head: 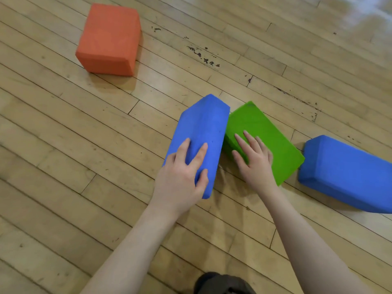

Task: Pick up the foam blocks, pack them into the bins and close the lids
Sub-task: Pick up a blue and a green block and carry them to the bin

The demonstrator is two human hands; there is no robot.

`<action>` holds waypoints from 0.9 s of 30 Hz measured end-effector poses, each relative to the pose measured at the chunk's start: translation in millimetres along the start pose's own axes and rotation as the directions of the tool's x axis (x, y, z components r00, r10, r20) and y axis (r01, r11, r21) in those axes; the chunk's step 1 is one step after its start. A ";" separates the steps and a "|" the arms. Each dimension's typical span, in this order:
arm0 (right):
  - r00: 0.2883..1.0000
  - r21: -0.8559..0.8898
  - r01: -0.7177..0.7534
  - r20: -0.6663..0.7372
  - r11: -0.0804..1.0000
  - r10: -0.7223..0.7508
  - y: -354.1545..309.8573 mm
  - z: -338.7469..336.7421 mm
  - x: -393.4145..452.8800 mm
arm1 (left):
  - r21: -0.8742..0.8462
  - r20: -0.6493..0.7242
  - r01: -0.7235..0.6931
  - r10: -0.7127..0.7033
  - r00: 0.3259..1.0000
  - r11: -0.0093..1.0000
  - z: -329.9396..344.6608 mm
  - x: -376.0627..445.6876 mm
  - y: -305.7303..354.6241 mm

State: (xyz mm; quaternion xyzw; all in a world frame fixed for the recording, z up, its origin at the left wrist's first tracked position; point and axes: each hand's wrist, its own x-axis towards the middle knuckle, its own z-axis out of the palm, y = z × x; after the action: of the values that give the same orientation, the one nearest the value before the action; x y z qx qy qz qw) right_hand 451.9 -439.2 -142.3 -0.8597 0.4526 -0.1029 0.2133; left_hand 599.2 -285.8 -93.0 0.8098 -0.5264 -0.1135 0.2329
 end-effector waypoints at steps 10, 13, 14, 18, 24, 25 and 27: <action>0.996 -0.363 0.008 0.084 0.932 0.025 9.5 7.2 15.3 | 0.169 -0.002 0.297 -0.301 0.954 0.940 -3.5 16.5 5.7; 0.996 -0.308 0.008 0.082 0.951 0.019 -4.6 -4.5 19.0 | 0.127 -0.049 0.299 -0.295 0.954 0.946 -5.4 15.2 2.4; 0.995 -0.281 0.011 0.095 0.960 0.016 -12.6 -9.1 19.0 | 0.104 -0.072 0.298 -0.291 0.954 0.949 -7.8 14.8 1.4; 0.996 -0.017 0.040 0.081 0.999 -0.038 -52.3 -25.5 7.3 | -0.011 -0.151 0.327 -0.325 0.934 0.945 -22.6 4.1 -4.8; 0.982 -0.030 0.180 0.056 0.983 -0.179 -76.0 -30.3 0.3 | -0.057 -0.208 0.377 -0.380 0.901 0.924 -38.8 -16.1 -11.0; 0.977 -0.086 0.208 0.056 0.974 -0.204 -74.6 -32.2 1.8 | -0.059 -0.200 0.368 -0.372 0.906 0.928 -36.7 -16.2 -10.0; 0.976 -0.194 0.217 0.069 0.957 -0.207 -69.9 -37.6 6.7 | -0.049 -0.183 0.350 -0.353 0.918 0.935 -29.5 -12.5 -7.0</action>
State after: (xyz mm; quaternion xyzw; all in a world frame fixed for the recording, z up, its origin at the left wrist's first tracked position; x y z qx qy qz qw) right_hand 493.1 -420.1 -76.9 -0.9225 0.3608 -0.0586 0.1241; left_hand 612.2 -264.5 -71.8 0.8964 -0.3471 -0.0804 0.2637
